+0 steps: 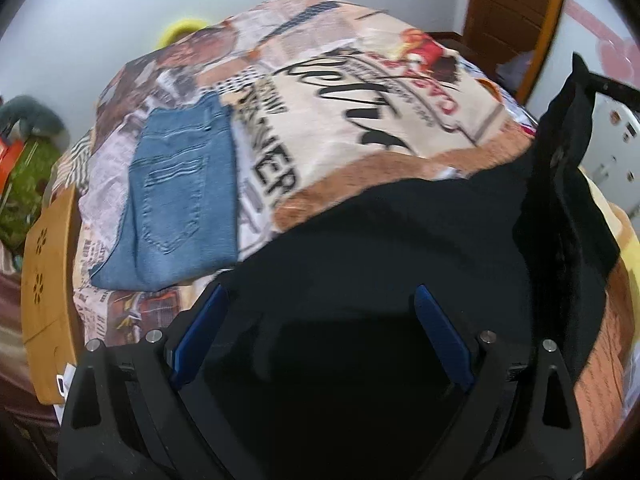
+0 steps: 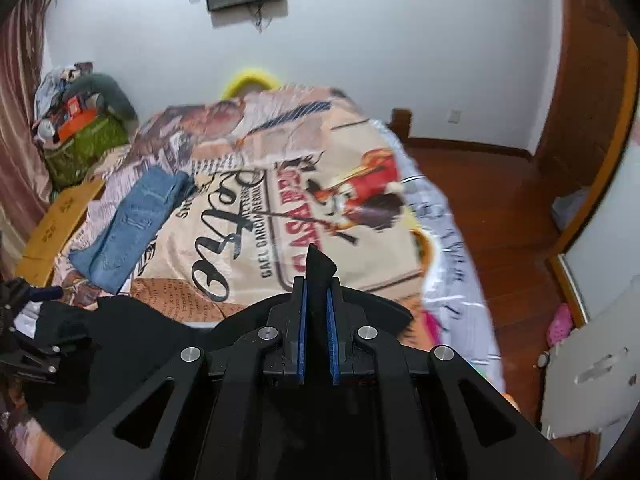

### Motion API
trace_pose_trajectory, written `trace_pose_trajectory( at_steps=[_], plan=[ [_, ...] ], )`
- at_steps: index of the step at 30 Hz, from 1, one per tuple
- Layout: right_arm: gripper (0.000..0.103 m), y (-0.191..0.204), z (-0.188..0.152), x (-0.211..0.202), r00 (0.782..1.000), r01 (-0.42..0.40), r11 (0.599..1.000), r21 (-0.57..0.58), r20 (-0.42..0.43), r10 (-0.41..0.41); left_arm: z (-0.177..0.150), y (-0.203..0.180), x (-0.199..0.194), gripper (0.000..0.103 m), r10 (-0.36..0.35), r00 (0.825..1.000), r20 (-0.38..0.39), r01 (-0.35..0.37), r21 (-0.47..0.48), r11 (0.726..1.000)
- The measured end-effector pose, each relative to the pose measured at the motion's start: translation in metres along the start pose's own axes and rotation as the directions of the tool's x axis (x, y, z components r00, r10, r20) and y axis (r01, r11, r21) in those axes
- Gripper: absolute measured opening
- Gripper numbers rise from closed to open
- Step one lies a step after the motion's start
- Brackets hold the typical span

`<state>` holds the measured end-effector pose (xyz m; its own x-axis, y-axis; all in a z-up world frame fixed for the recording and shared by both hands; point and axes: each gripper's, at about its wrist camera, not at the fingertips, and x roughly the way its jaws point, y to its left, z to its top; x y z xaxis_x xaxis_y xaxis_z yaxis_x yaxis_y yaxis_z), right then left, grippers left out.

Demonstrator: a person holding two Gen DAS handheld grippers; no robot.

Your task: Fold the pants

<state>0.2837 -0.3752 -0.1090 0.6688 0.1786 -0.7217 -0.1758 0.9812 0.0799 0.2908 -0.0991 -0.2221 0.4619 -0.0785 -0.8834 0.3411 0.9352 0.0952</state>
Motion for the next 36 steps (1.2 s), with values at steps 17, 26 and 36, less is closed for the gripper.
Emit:
trace_pose_trajectory(
  at_steps=[17,26,36],
  plan=[
    [0.008,-0.056,-0.110,-0.043,0.991,0.085,0.986,0.145,-0.113,-0.069,-0.024,-0.069,0.000,0.095,-0.050,0.997,-0.056,0.055,0.083,0.995],
    [0.008,-0.059,-0.162,-0.017,0.967,0.104,0.976,0.191,-0.247,-0.055,-0.026,-0.064,0.001,0.096,-0.074,0.995,-0.064,0.076,0.034,0.997],
    [0.053,-0.033,-0.145,-0.047,0.960,0.231,0.972,0.046,-0.171,-0.220,-0.027,-0.049,-0.024,0.095,-0.017,1.000,0.026,0.016,0.029,0.999]
  ],
)
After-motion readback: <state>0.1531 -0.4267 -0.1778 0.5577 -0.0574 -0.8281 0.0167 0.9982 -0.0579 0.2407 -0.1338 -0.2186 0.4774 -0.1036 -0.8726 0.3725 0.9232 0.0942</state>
